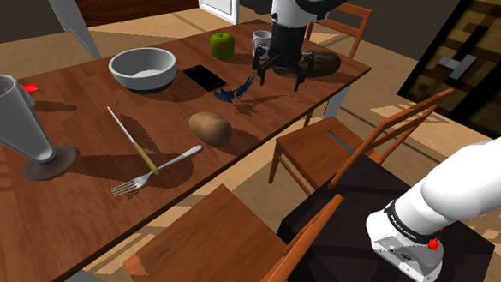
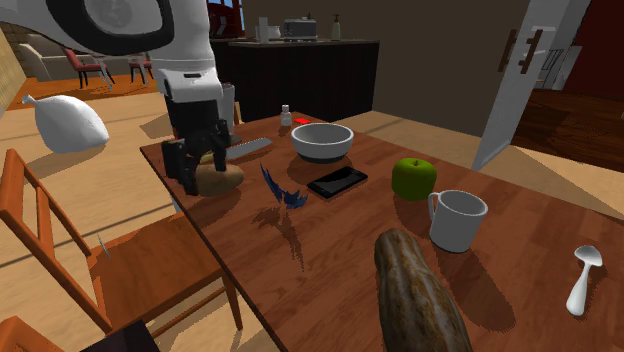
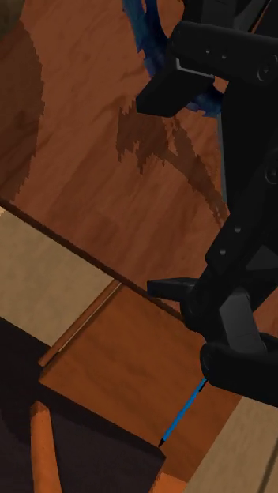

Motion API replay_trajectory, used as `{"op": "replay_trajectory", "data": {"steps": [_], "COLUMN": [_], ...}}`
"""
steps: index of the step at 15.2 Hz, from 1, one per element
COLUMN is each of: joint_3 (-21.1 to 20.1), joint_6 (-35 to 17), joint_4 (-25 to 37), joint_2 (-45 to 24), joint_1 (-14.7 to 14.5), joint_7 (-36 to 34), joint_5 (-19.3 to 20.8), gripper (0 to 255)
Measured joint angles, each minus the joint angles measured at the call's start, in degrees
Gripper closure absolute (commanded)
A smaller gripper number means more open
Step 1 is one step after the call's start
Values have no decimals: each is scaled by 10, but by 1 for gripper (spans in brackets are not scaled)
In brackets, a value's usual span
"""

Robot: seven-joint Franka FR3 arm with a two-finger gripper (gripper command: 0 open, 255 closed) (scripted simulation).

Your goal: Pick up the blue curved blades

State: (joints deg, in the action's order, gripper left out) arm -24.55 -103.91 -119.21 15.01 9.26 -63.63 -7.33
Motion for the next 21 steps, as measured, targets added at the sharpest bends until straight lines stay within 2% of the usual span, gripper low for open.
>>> {"op": "replay_trajectory", "data": {"steps": [4,7,13,16,21], "joint_3": [-23,-30,-14,-7,-5], "joint_6": [-30,-39,-57,-74,-109], "joint_4": [68,129,242,251,224], "joint_2": [-101,-174,-305,-331,-341], "joint_1": [13,13,-2,-5,-6], "joint_7": [-120,-210,-362,-381,-385], "joint_5": [23,45,81,88,92], "gripper": [0,0,0,0,0]}}
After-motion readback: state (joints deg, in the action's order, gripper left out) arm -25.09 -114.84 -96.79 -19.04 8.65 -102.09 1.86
